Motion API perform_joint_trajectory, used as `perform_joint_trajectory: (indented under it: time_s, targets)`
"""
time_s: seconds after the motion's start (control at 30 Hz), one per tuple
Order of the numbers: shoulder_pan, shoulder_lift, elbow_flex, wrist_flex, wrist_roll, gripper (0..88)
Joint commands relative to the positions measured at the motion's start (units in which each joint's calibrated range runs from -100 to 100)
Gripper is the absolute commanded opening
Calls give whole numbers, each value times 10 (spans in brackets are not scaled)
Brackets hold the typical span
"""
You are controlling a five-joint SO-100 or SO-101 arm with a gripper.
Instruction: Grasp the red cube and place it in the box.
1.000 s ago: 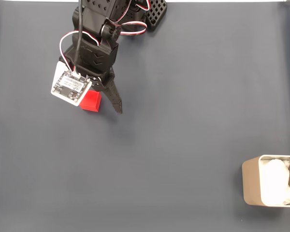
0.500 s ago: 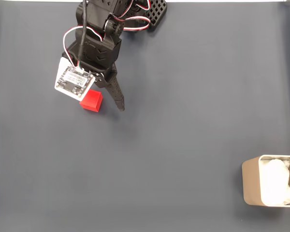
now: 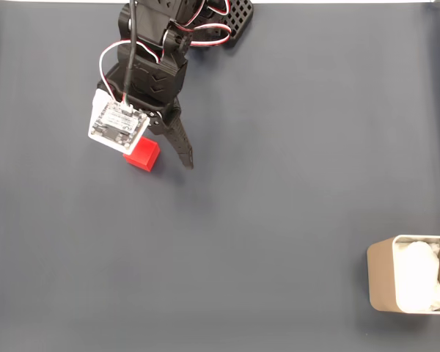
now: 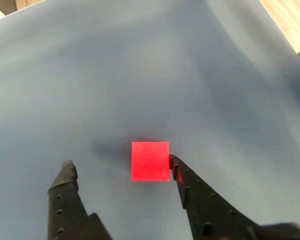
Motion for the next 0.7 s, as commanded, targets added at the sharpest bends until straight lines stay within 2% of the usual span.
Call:
perform_joint_trajectory:
  time_s: [0.0, 0.67]
  targets:
    - [-11, 3, -11, -13, -4, 419]
    - [-13, 29, -13, -21, -7, 411]
